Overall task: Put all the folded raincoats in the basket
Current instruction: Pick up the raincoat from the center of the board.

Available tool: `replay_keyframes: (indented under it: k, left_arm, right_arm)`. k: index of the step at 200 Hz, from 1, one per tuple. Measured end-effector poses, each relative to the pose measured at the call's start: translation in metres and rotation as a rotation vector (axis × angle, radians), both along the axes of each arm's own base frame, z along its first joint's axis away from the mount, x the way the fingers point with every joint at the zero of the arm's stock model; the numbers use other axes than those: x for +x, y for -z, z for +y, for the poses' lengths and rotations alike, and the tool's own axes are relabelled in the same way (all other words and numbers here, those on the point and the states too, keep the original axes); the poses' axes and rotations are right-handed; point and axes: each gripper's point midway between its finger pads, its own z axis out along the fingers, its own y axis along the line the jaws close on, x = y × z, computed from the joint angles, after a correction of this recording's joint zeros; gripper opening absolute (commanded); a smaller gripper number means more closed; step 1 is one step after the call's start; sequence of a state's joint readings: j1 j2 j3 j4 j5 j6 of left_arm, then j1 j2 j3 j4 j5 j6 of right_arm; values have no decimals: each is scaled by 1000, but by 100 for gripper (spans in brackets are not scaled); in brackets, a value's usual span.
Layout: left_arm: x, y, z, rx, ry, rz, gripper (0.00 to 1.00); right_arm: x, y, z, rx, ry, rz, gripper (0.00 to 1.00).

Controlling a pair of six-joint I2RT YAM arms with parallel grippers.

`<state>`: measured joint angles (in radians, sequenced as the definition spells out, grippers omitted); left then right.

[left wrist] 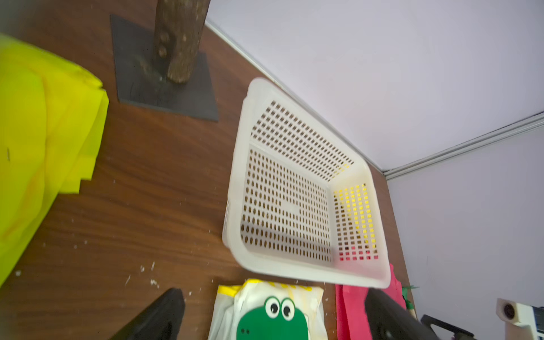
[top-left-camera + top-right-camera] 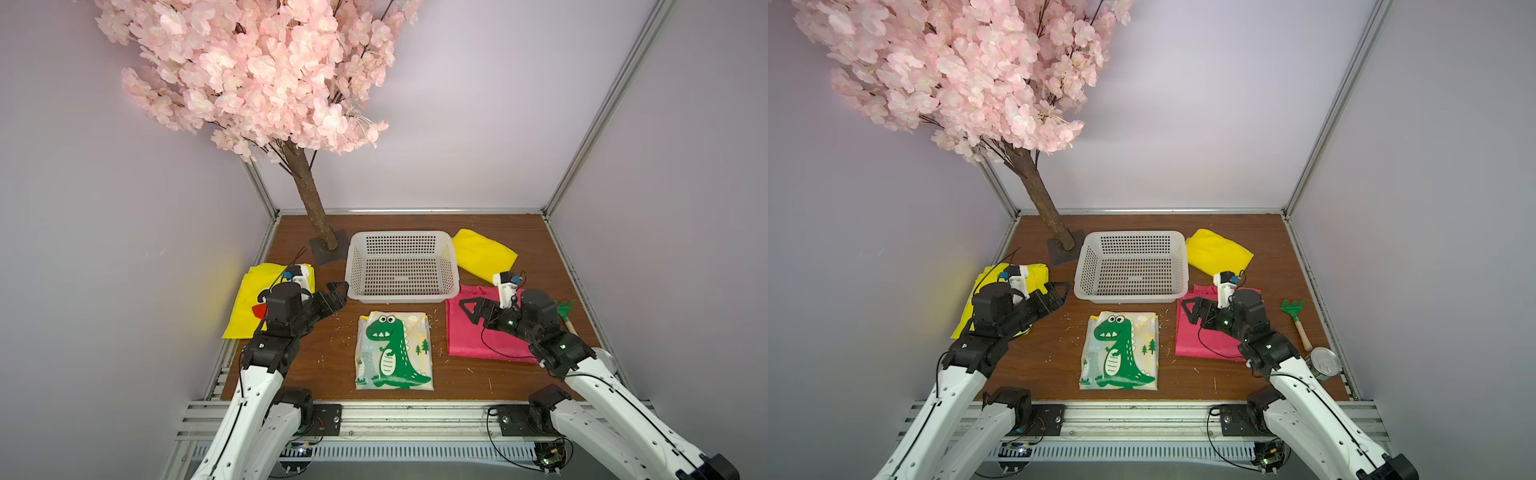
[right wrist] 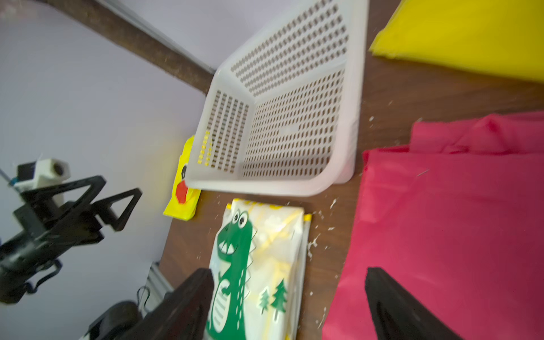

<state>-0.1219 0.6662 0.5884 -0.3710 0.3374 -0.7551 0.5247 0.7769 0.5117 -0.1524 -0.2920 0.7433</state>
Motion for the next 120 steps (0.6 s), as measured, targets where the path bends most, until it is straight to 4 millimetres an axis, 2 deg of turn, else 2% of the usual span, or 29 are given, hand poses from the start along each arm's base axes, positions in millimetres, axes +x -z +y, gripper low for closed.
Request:
replay_keyframes:
  k: [30, 60, 91, 120]
  left_arm:
    - [-27, 41, -14, -56, 42, 146, 99]
    - [-53, 73, -36, -76, 112, 261, 100]
    - [-77, 90, -59, -67, 200, 331, 100]
    - [-88, 103, -66, -54, 227, 373, 100]
  right_arm:
    - [-38, 29, 42, -53, -144, 110, 88]
    - [-65, 61, 66, -138, -217, 201, 88]
    - [-75, 84, 83, -175, -234, 254, 88]
    - [-74, 96, 91, -186, -222, 274, 88]
